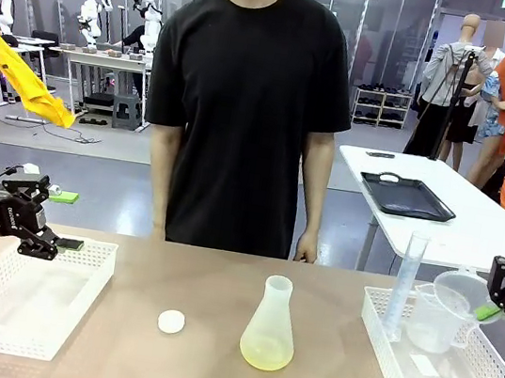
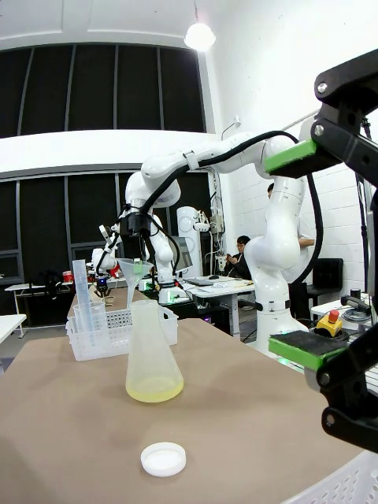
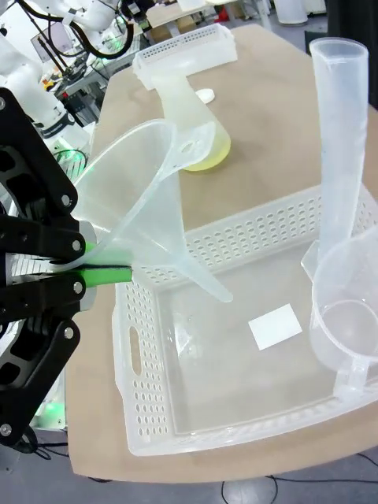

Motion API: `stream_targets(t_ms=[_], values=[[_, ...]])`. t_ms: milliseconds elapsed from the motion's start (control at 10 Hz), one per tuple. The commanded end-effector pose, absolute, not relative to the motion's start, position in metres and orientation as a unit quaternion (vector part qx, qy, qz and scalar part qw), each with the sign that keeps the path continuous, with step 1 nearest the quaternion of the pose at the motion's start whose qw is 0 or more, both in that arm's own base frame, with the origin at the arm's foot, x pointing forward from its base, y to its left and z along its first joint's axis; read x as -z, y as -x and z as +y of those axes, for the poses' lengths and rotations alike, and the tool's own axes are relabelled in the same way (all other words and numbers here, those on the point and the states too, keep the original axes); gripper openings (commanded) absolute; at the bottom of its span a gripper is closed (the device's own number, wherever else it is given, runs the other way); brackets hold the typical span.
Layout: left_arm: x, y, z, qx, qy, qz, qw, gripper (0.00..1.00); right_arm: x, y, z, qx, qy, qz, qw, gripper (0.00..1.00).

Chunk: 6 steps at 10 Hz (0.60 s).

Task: Prepare the solutions needed for the experiment.
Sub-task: Once the solution is in the Big flask , pick up the Plastic Funnel and place it back into the right Organizing basket.

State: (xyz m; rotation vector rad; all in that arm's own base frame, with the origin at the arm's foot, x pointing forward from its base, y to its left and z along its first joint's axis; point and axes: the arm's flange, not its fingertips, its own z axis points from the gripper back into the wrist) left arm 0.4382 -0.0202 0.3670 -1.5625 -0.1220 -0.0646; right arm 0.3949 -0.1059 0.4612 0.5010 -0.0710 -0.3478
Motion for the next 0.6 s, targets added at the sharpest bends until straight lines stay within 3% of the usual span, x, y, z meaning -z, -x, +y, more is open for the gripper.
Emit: stream_targets(t_ms=[0,300,400,500], values=[[-0.369,-0.439,-0.022,0.024,0.704,-0.063,0.707,1.0,-0.439,-0.398,-0.109,0.188,-0.248,-0.034,0.95,0.0],[-0.369,-0.439,-0.022,0.024,0.704,-0.063,0.707,1.0,-0.404,-0.402,-0.109,0.243,-0.241,-0.022,0.939,0.0],[-0.369,-0.439,-0.022,0.024,0.704,-0.063,0.707,1.0,-0.396,-0.404,-0.11,0.254,-0.247,-0.02,0.935,0.22],[-0.369,-0.439,-0.022,0.024,0.704,-0.063,0.707,1.0,-0.39,-0.405,-0.109,0.261,-0.241,-0.014,0.935,0.22]])
